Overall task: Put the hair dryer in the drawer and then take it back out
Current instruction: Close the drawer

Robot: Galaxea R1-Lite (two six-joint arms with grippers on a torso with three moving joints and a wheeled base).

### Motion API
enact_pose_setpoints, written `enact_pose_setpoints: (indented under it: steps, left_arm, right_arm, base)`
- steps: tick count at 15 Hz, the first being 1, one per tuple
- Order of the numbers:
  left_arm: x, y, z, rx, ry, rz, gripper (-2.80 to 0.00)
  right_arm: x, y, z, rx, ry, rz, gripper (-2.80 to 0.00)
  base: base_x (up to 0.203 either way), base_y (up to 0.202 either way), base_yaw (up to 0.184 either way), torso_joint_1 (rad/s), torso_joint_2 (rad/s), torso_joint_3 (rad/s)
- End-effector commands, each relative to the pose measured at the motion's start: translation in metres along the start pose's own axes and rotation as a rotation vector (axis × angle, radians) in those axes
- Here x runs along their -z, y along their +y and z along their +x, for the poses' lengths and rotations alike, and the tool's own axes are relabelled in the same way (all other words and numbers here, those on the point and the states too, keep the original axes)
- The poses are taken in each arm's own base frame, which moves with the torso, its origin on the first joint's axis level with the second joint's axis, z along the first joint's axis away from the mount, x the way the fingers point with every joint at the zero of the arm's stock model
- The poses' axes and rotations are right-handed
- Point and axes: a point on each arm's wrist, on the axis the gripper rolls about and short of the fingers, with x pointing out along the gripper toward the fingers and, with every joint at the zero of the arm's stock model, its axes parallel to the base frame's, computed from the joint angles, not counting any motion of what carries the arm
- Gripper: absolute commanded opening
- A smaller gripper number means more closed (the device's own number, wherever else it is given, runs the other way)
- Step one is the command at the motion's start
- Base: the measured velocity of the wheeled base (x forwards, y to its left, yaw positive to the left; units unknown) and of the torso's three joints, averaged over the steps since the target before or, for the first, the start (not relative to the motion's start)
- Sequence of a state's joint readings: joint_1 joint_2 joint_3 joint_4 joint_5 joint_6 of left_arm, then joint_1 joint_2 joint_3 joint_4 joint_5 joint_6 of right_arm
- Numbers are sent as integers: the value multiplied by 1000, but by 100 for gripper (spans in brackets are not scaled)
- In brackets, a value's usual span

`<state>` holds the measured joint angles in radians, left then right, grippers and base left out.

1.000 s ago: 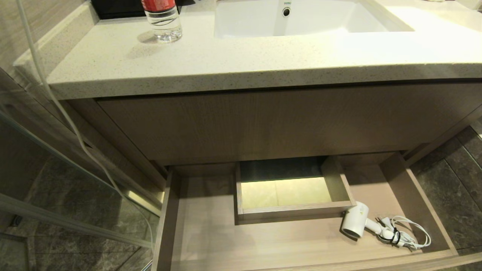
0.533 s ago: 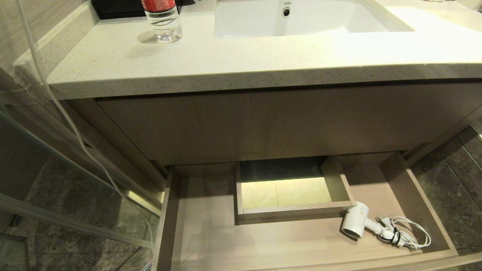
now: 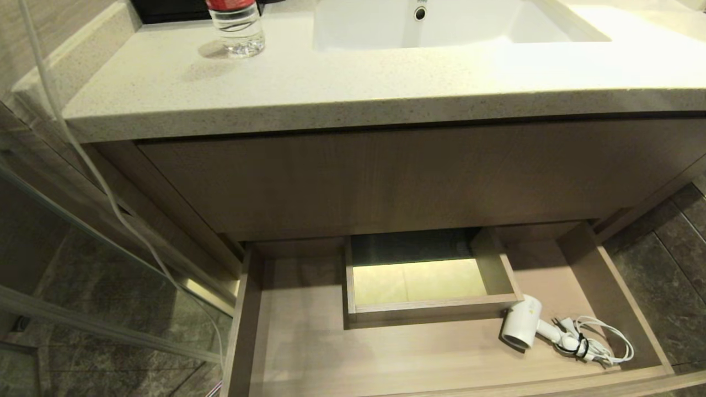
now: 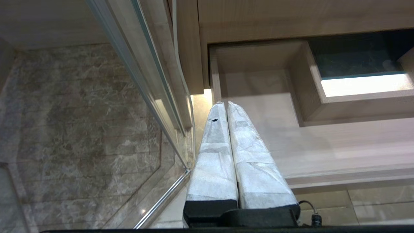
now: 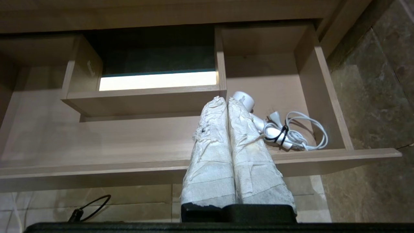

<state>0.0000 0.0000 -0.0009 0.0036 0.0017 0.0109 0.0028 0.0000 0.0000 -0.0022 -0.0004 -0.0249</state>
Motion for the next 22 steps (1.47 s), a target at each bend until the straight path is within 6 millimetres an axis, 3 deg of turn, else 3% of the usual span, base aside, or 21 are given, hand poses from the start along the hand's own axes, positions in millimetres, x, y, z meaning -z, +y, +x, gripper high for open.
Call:
enact_pose_setpoints:
  steps: [1, 7, 22]
  left_arm:
    - [0, 0, 0, -1, 2, -2, -280]
    - [0, 0, 0, -3, 2, -3, -280]
    - [0, 0, 0, -1, 0, -9, -280]
  right_arm:
    - [0, 0, 0, -1, 4, 0, -280]
    - [0, 0, 0, -1, 4, -1, -280]
    - [0, 0, 0, -2, 17, -23, -280]
  base:
    - [0, 0, 0, -58, 349, 251]
    - [0, 0, 0, -71, 334, 262]
    - [0, 0, 0, -2, 10, 8]
